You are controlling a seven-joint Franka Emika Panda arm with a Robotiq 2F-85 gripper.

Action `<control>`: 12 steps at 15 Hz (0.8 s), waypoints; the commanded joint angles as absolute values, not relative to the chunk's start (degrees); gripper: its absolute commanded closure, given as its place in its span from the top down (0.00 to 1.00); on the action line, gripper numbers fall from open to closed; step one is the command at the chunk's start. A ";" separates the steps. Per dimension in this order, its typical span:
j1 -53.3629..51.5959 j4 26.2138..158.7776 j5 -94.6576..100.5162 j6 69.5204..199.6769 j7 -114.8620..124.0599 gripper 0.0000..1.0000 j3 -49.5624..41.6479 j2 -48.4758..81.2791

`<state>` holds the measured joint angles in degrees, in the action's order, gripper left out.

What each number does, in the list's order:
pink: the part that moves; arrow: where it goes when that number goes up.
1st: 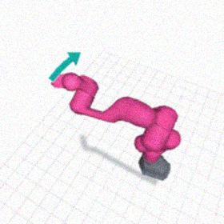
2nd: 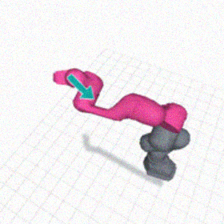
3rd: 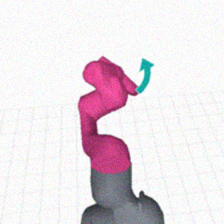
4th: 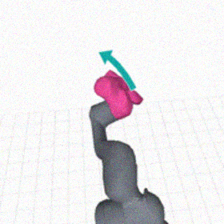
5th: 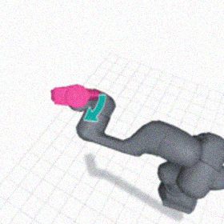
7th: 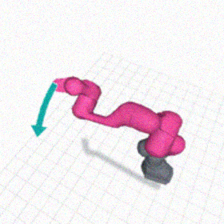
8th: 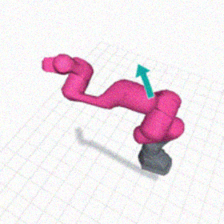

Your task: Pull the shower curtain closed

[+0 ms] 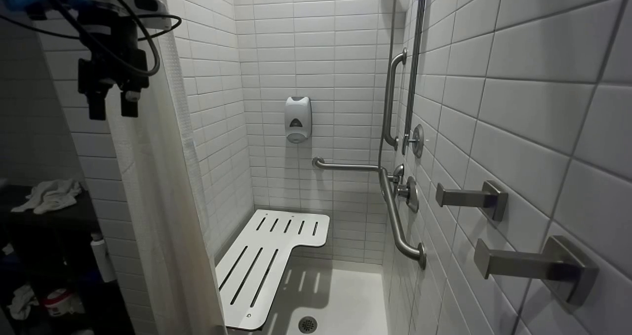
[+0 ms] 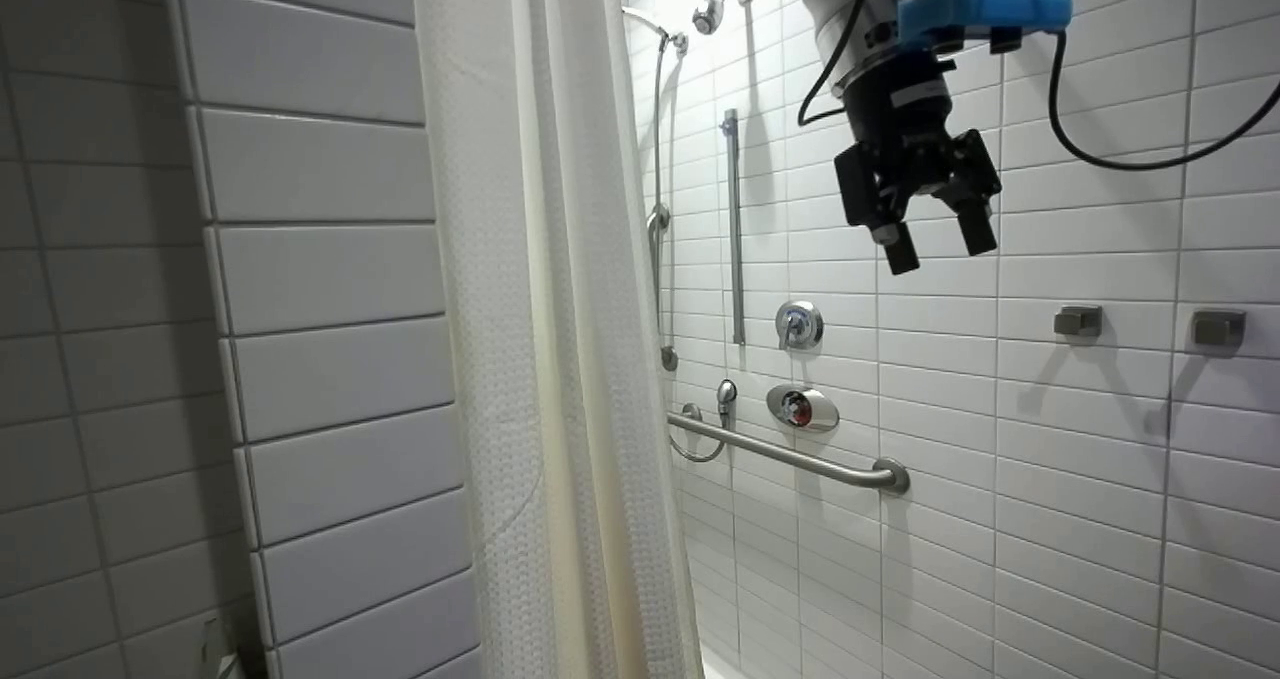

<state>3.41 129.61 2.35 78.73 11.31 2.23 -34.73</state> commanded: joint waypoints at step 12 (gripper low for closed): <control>4.63 107.12 -6.20 75.12 12.01 1.00 -3.52 -15.15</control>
<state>4.15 114.69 -5.40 78.62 11.30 -3.64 -21.18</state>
